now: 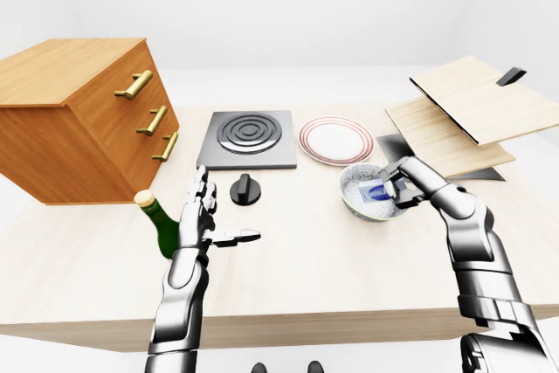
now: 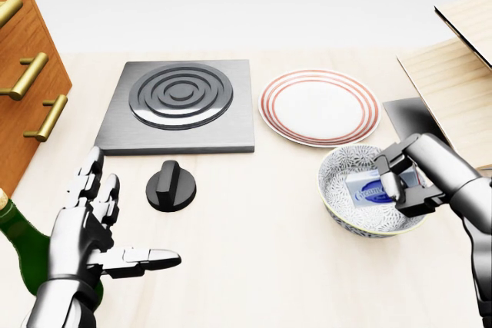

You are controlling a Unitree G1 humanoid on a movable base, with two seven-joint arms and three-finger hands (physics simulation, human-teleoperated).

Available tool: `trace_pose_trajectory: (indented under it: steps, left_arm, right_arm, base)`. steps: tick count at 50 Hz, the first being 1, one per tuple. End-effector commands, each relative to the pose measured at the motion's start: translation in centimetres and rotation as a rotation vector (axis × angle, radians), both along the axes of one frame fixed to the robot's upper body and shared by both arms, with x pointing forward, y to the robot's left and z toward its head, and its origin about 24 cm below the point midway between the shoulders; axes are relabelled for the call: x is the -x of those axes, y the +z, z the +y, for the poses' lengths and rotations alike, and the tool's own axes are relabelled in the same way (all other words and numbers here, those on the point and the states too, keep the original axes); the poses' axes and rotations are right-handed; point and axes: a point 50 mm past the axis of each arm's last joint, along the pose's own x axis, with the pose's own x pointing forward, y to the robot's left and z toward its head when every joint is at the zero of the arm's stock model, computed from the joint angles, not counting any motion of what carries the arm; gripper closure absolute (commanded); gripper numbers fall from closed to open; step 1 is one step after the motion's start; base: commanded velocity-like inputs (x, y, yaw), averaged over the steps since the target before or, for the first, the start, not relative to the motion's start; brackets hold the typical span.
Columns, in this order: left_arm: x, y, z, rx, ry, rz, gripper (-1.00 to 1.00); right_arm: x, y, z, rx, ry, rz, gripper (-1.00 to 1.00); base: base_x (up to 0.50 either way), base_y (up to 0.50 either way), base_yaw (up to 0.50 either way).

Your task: Pick up the cream cheese and put it in the bowl.

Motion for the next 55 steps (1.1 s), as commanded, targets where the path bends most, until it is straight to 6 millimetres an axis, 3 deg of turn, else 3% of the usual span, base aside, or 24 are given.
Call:
trace_pose_trajectory:
  steps: [1,55]
  left_arm:
    - [0.0,0.1,0.0,0.002,0.001,-0.002,-1.0]
    - [0.0,0.5,0.2,0.013,0.005,-0.023,-1.0]
  right_arm:
    - [-0.2,-0.1,-0.4,0.07,-0.032,0.011,1.0]
    - [-2.9,-1.0,-0.8,0.077,-0.115,0.05,1.0]
  base:
    - [0.0,0.0,0.0]
    - [0.0,0.0,0.0]
